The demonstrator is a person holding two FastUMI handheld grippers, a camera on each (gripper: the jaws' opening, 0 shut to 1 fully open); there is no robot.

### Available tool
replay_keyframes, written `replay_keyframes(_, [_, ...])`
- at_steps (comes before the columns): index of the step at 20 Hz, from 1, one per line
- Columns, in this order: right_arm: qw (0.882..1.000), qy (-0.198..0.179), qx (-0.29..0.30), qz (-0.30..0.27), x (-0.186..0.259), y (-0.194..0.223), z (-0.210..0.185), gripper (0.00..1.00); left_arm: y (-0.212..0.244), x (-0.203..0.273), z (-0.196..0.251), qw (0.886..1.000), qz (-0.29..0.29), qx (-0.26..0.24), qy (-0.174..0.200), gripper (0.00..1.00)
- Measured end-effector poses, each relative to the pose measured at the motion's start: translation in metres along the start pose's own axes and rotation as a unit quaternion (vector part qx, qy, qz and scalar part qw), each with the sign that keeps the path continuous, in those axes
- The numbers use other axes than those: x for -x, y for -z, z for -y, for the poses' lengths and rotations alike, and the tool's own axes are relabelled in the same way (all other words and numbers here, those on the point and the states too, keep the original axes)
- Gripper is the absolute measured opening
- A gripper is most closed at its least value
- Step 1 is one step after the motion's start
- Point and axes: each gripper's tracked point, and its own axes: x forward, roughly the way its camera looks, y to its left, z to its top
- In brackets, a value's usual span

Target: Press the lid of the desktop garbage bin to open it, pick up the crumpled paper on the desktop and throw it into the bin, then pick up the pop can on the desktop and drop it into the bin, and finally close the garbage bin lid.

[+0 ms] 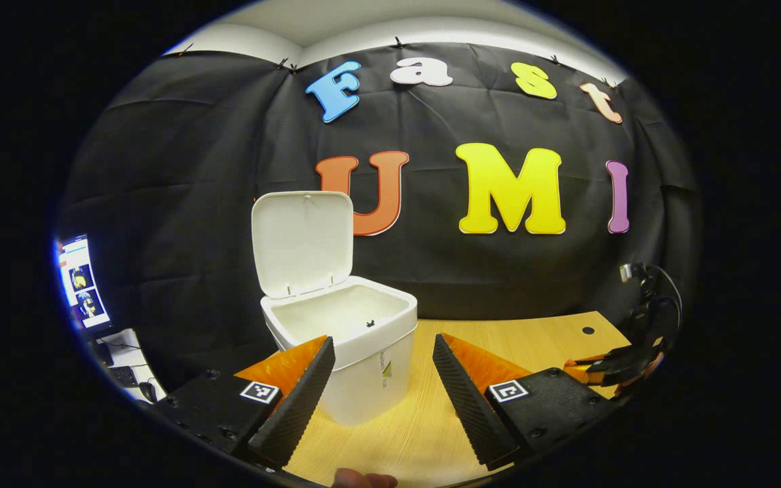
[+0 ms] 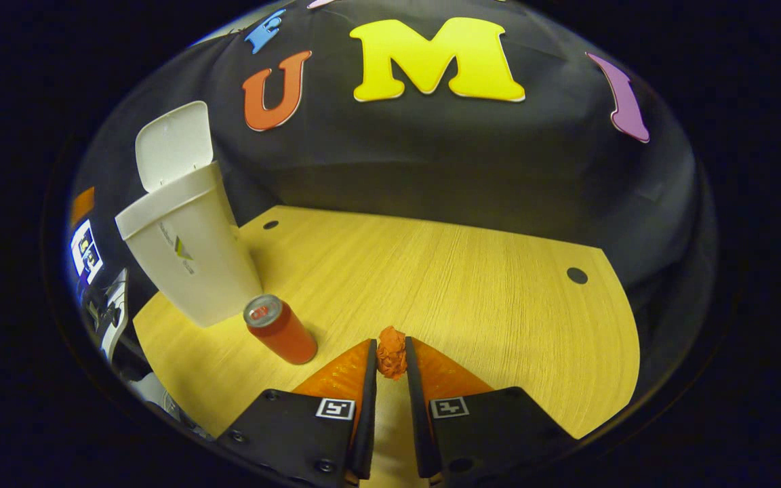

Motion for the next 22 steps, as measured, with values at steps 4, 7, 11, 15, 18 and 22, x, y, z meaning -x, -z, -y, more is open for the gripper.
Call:
replay_keyframes(4, [0.999,-0.017,0.011,0.046,0.029,-0.059,-0.025,0.26,0.009,-0.008,-0.008,1.000,-0.008,0.015,0.004,0.96])
replay_keyframes(7, [0.996,-0.027,0.027,0.076,0.043,-0.097,-0.045,0.25,0.014,-0.011,-0.022,1.000,-0.012,0.019,-0.003,0.96])
replay_keyframes(11, [0.992,-0.063,0.047,0.096,0.047,-0.133,-0.091,0.25,0.019,-0.007,-0.042,1.000,-0.014,0.022,-0.016,0.96])
replay_keyframes(15, [0.985,-0.110,0.071,0.115,0.040,-0.163,-0.155,0.25,0.018,0.003,-0.067,0.999,-0.013,0.029,-0.039,0.96])
replay_keyframes(18, [0.977,-0.145,0.092,0.122,0.028,-0.176,-0.205,0.25,0.017,0.014,-0.089,0.997,-0.011,0.042,-0.063,0.96])
replay_keyframes(22, [0.967,-0.191,0.115,0.125,0.012,-0.182,-0.272,0.25,0.019,0.027,-0.120,0.994,-0.010,0.048,-0.097,0.96])
